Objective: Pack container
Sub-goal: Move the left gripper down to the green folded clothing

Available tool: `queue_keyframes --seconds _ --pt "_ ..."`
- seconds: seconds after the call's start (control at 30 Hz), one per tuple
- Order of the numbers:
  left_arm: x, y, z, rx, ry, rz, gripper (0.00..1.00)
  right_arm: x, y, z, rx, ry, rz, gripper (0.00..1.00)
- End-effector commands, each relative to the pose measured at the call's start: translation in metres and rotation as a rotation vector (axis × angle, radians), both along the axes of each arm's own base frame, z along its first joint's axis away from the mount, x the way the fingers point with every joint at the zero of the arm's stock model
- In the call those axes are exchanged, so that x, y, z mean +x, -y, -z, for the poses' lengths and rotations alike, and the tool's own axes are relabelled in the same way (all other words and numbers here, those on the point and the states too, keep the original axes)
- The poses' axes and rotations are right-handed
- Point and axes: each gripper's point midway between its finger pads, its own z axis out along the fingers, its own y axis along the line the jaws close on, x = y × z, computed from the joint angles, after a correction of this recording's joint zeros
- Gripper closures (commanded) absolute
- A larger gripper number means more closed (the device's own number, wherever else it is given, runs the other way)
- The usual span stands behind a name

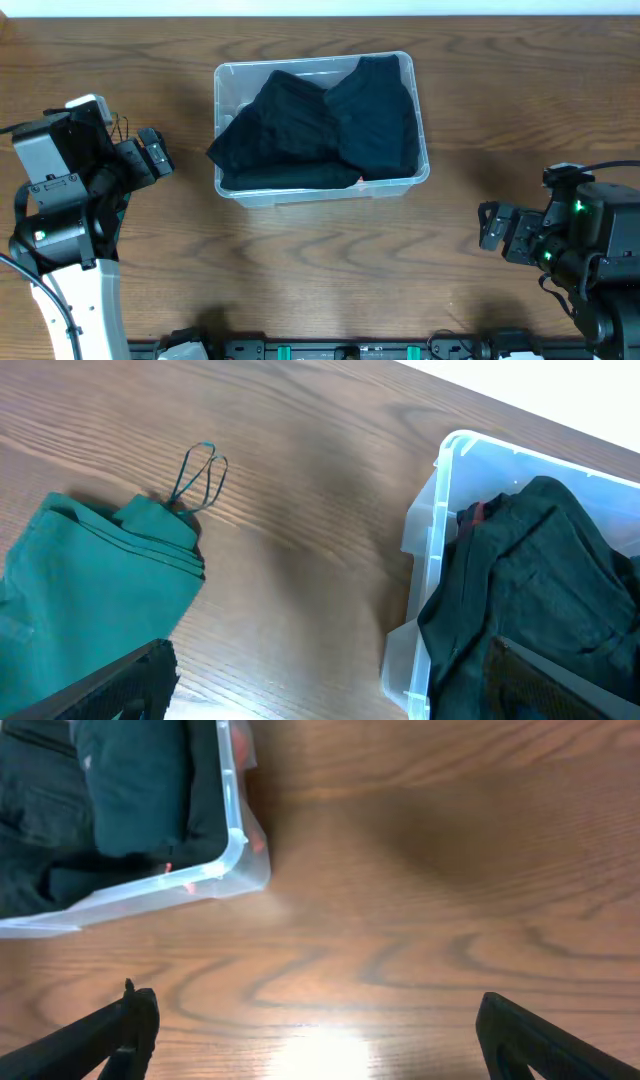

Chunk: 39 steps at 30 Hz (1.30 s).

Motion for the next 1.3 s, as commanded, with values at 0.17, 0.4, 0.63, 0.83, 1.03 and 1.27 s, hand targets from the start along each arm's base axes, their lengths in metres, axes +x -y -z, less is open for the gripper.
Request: queue_keyframes --seconds 0.17,0.4,0.63,0.83,1.03,1.27 --pt "0.001 0.0 -0.006 -0.004 0.015 0.001 0.02 -0.001 0.003 0.002 -0.024 -0.004 -0.013 0.01" --pt "0.004 -0.001 -0.01 0.003 0.036 0.002 0.02 -0.001 0.003 0.002 -0.024 -0.004 -0.013 0.01" --pt "0.005 0.021 -0.007 -0.064 0.033 0.117 0.02 -0.001 0.003 0.002 -0.024 -0.004 -0.013 0.01" --pt "0.008 0.029 -0.013 -0.086 0.065 0.16 0.02 -0.001 0.003 0.002 -0.024 -0.004 -0.013 0.01" --pt "0.01 0.004 -0.018 -0.095 0.098 0.053 0.02 -0.001 0.003 0.002 -0.025 -0.004 -0.012 0.01" --pt "-0.034 -0.107 -0.008 -0.265 0.133 -0.415 0.02 -0.001 0.003 0.002 -0.024 -0.004 -0.013 0.01"
